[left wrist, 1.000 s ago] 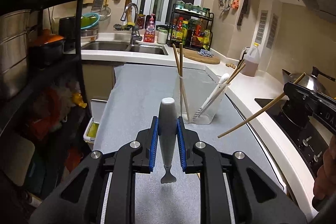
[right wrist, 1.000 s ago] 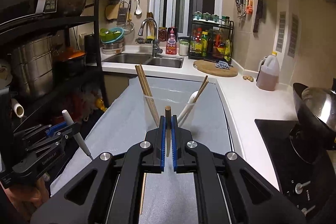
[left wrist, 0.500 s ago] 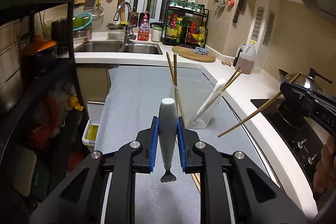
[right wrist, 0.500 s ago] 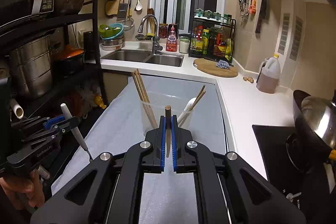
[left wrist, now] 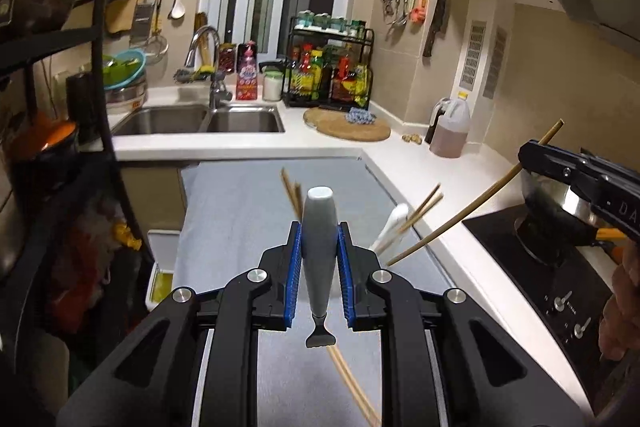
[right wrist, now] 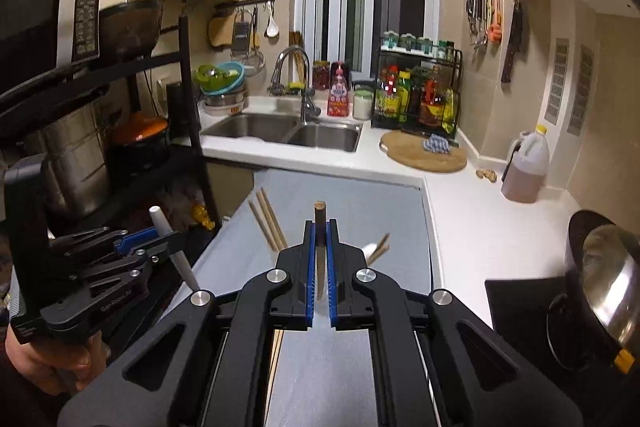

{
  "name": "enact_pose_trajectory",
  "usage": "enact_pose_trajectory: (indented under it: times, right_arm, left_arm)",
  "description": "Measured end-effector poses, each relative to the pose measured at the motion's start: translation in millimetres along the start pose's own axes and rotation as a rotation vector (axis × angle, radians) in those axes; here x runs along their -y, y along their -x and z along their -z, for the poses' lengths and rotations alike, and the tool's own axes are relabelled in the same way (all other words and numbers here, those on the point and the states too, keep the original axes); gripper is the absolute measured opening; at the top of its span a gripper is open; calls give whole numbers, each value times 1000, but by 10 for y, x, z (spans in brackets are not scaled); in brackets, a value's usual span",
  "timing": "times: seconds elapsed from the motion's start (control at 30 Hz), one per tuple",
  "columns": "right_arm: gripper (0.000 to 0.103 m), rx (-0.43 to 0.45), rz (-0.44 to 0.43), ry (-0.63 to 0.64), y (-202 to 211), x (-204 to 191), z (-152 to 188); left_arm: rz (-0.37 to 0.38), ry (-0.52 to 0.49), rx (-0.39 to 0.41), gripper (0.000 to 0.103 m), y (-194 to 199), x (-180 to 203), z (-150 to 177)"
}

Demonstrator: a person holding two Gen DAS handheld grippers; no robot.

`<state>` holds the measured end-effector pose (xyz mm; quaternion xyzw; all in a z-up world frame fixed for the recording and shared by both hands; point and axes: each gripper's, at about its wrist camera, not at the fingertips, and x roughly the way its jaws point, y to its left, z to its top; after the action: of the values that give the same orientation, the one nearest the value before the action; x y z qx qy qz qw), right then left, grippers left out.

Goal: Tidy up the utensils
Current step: 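Carry the fork and chopstick over the clear container and lower them in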

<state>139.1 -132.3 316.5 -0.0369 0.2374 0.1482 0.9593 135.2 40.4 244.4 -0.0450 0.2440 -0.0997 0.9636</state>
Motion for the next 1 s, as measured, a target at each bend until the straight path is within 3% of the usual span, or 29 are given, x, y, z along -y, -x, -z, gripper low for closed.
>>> enact_pose_trajectory:
  times: [0.23,0.33,0.7,0.87,0.93,1.0]
  right_arm:
    - [5,47,-2,-56,-271,238,-232]
    - [5,31,-2,-66,-478,298,-207]
    - [5,-52,-13,-78,-1106,435,150]
    - [6,-86,-14,-69,-1297,417,276]
    - [8,-94,-8,-69,-1331,414,293]
    - [10,-92,-1,-70,-1329,403,292]
  left_arm:
    - [40,-7,88,17,-307,200,-545]
    - [17,-23,97,17,-539,248,-628]
    - [-23,-56,-63,17,-1470,217,-263]
    - [-26,-55,-80,19,-1560,190,-170]
    - [-28,-45,-68,29,-1514,173,-178]
    - [-31,-41,-54,32,-1449,177,-212]
